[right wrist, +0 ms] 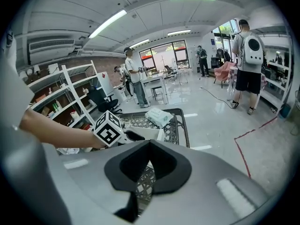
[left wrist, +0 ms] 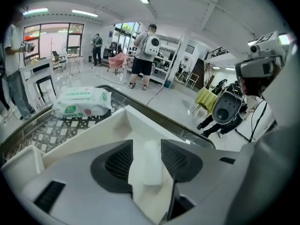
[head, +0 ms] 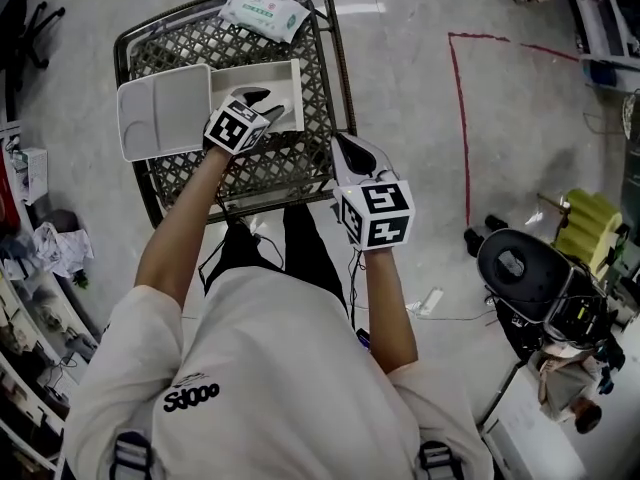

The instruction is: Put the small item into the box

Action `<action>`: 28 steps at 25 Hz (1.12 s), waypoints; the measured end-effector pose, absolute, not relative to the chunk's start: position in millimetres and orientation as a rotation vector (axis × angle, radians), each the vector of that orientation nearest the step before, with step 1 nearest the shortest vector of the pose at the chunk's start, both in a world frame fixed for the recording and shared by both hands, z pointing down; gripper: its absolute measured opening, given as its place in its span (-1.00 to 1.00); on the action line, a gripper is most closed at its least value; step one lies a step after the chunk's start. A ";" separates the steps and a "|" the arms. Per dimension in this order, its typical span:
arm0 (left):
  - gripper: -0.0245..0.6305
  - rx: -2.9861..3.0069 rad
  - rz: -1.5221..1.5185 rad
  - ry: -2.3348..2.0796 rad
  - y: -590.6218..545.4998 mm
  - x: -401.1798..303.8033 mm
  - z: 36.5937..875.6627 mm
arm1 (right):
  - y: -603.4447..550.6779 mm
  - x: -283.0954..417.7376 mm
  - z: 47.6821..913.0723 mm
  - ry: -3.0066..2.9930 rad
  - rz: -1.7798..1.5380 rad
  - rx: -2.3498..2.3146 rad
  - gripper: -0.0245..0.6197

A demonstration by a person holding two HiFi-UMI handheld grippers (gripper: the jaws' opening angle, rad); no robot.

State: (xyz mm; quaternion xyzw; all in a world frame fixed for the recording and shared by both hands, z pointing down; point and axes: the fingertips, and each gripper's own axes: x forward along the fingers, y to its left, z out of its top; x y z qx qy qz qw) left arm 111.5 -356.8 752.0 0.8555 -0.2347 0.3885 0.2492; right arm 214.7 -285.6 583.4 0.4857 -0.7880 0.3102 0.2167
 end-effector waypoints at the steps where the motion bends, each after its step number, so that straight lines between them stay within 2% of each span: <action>1: -0.36 2.351 1.039 -0.654 -358.1 109.2 744.8 | -283.7 213.2 579.9 -2.185 0.851 1.354 -0.89; 5: -0.37 2.426 0.987 -0.688 -358.6 98.4 713.1 | -275.4 208.7 565.9 -2.192 0.824 1.401 -0.89; 15: -0.68 2.548 0.682 -0.670 -333.6 68.0 625.8 | -254.7 193.9 521.1 -2.201 0.711 1.540 -0.89; 22: -0.85 2.646 0.587 -0.688 -313.8 48.9 574.1 | -240.8 182.5 489.5 -2.208 0.617 1.619 -0.89; 28: -0.91 2.779 0.560 -0.732 -300.9 30.0 529.4 | -231.2 170.8 460.9 -2.215 0.512 1.670 -0.89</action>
